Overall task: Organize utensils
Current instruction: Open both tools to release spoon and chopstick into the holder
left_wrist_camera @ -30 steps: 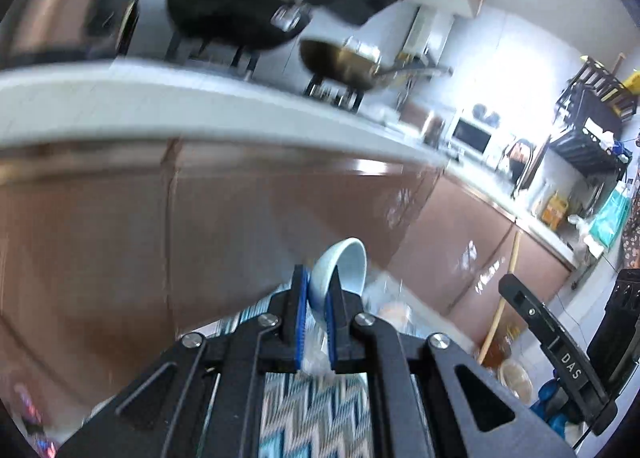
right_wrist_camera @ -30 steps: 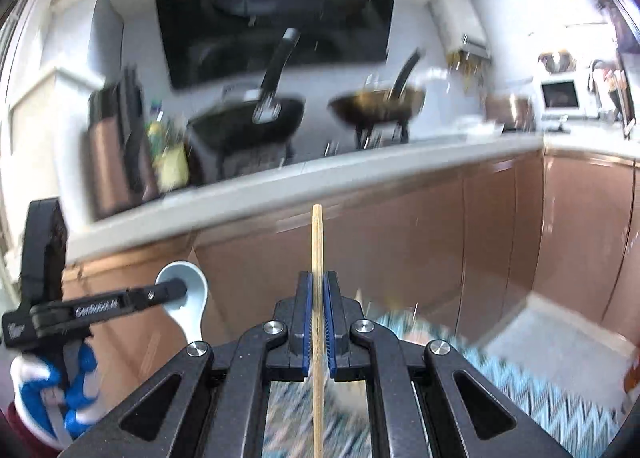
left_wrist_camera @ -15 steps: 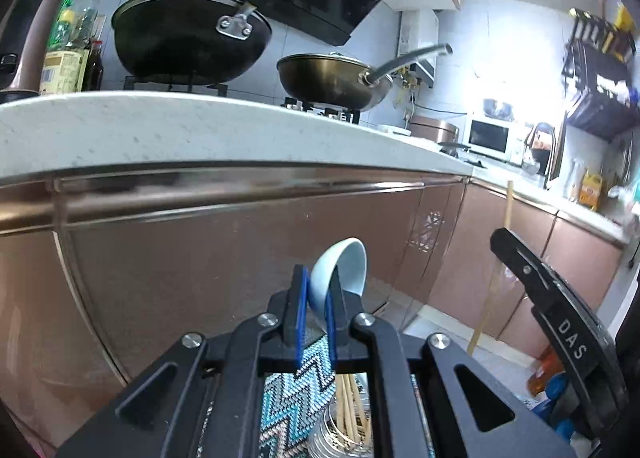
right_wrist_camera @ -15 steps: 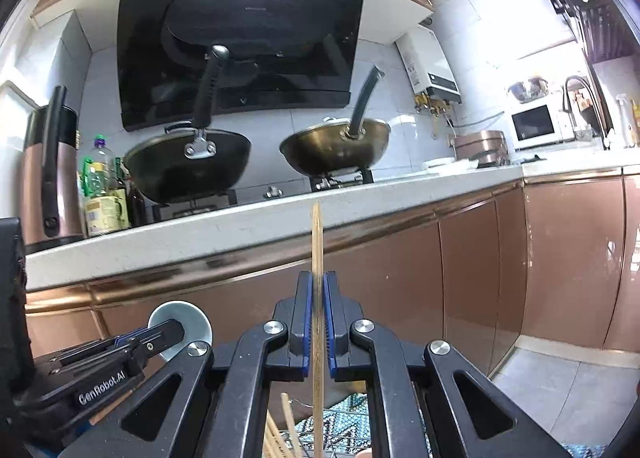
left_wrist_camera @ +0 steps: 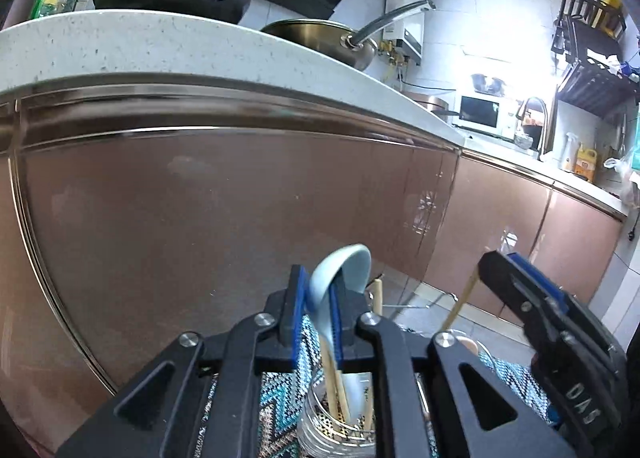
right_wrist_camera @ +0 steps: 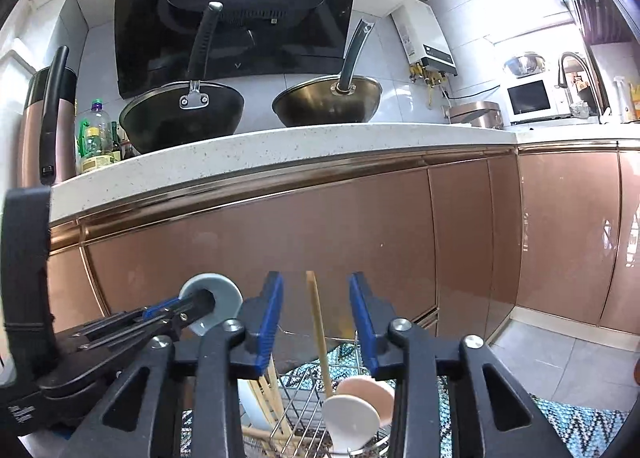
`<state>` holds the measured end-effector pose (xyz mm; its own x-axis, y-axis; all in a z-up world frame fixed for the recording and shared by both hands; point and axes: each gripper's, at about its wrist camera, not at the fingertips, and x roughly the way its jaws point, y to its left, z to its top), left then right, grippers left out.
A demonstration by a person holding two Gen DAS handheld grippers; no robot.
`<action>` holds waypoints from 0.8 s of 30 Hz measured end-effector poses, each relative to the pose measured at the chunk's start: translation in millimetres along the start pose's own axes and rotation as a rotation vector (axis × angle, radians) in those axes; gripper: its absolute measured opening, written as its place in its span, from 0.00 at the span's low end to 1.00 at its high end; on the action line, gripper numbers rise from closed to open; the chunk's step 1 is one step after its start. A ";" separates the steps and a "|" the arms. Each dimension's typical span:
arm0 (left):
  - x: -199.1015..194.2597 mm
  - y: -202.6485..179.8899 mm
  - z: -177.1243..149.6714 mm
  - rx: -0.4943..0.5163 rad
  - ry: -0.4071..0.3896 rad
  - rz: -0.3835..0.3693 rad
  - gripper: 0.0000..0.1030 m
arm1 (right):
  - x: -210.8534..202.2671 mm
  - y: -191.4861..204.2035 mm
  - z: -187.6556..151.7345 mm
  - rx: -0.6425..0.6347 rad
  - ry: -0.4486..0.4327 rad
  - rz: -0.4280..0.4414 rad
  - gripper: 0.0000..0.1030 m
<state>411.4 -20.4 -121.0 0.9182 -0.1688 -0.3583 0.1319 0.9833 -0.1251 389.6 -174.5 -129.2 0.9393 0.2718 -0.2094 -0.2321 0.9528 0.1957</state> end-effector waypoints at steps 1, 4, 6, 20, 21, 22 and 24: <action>-1.5 0.2 0.2 0.001 0.002 0.001 0.16 | -1.7 -0.2 1.1 0.002 0.002 -0.002 0.33; -8.3 3.1 0.2 -0.016 0.014 -0.015 0.18 | -14.0 1.5 7.5 0.006 0.008 -0.007 0.36; -15.6 4.7 1.9 -0.019 0.012 -0.015 0.21 | -23.0 4.3 10.5 -0.005 0.013 -0.015 0.38; -101.4 18.8 15.4 -0.066 0.023 -0.042 0.34 | -99.0 30.2 24.5 -0.018 0.052 -0.052 0.43; -109.9 19.3 15.3 -0.064 0.023 -0.043 0.36 | -106.2 32.8 24.9 -0.016 0.056 -0.051 0.46; -119.9 18.9 15.1 -0.059 0.022 -0.042 0.37 | -114.4 35.9 25.3 -0.017 0.061 -0.053 0.47; -138.7 18.0 13.8 -0.049 0.023 -0.034 0.44 | -129.1 41.3 25.5 -0.025 0.072 -0.069 0.51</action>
<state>291.5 21.6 -60.8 0.9047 -0.2037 -0.3742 0.1437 0.9727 -0.1821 265.2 -173.7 -69.7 0.9330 0.2132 -0.2899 -0.1743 0.9725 0.1544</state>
